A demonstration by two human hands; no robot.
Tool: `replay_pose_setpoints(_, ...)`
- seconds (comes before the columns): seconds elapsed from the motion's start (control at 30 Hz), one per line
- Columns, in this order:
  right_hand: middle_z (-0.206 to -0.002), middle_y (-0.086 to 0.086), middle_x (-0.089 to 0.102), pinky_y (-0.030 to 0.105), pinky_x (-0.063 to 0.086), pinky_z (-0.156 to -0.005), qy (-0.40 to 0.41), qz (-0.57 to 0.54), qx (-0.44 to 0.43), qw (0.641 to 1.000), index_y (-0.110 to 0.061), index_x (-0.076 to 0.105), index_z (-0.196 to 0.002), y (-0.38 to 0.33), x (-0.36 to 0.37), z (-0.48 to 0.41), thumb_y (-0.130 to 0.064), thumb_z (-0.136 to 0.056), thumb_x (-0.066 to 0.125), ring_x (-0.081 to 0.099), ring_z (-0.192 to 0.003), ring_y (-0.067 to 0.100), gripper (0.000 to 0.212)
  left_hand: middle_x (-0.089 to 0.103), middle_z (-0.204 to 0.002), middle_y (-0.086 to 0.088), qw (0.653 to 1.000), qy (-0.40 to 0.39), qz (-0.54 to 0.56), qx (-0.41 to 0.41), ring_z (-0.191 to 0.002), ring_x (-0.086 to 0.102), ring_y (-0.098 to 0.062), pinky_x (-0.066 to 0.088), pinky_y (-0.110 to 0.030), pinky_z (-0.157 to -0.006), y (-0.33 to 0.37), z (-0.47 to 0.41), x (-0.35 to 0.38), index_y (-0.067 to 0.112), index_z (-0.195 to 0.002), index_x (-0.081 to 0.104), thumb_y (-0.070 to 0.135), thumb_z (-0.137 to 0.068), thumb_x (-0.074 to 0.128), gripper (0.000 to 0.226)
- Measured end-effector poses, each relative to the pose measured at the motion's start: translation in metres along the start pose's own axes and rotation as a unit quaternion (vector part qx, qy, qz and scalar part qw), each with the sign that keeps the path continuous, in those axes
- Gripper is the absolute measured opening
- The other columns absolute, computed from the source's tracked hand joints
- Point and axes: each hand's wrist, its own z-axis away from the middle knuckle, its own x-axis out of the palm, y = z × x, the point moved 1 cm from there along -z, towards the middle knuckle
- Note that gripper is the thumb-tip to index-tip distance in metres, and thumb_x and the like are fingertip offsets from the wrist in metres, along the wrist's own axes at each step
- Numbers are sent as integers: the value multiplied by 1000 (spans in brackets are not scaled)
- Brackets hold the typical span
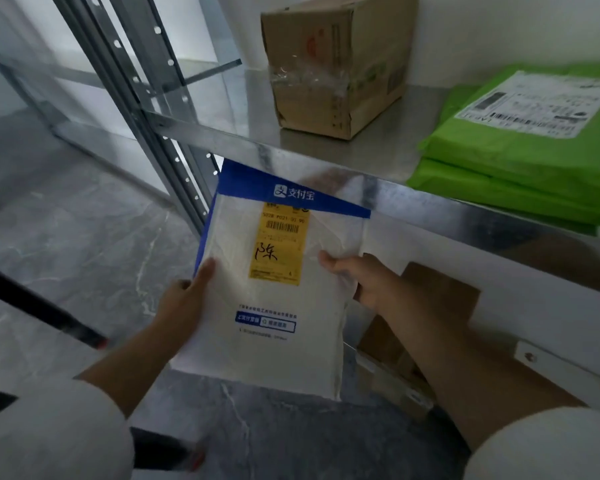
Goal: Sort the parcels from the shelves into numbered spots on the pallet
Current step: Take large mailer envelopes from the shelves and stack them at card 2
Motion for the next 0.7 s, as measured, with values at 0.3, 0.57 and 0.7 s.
replay_pose_setpoints(0.3, -114, 5, 69, 42, 58, -80, -103, 74, 22, 992, -16, 53, -128, 29, 33, 8, -34, -40, 98, 68, -100, 22, 100, 65, -105, -9, 990, 87, 102, -48, -89, 60, -28, 49, -42, -91, -17, 11, 3, 14, -114, 64, 38, -92, 60, 33)
replay_pose_setpoints(0.57, -109, 12, 71, 49, 55, -88, -61, -49, 59, 995, -11, 64, -119, 5, 18, 77, -22, -61, 90, 69, -99, 28, 64, 58, -77, 4, 985, 121, 87, -85, -73, 57, -15, 45, -33, -71, 10, 76, -5, 21, -80, 57, 47, -93, 54, 30)
replay_pose_setpoints(0.7, -110, 13, 71, 51, 53, -91, -67, -59, 102, 991, -9, 64, -121, -1, 7, 116, -21, -67, 86, 68, -102, 30, 60, 61, -76, 0, 988, 124, 48, -80, -72, 59, -18, 47, -34, -69, 19, 116, -13, 24, -71, 55, 50, -94, 50, 34)
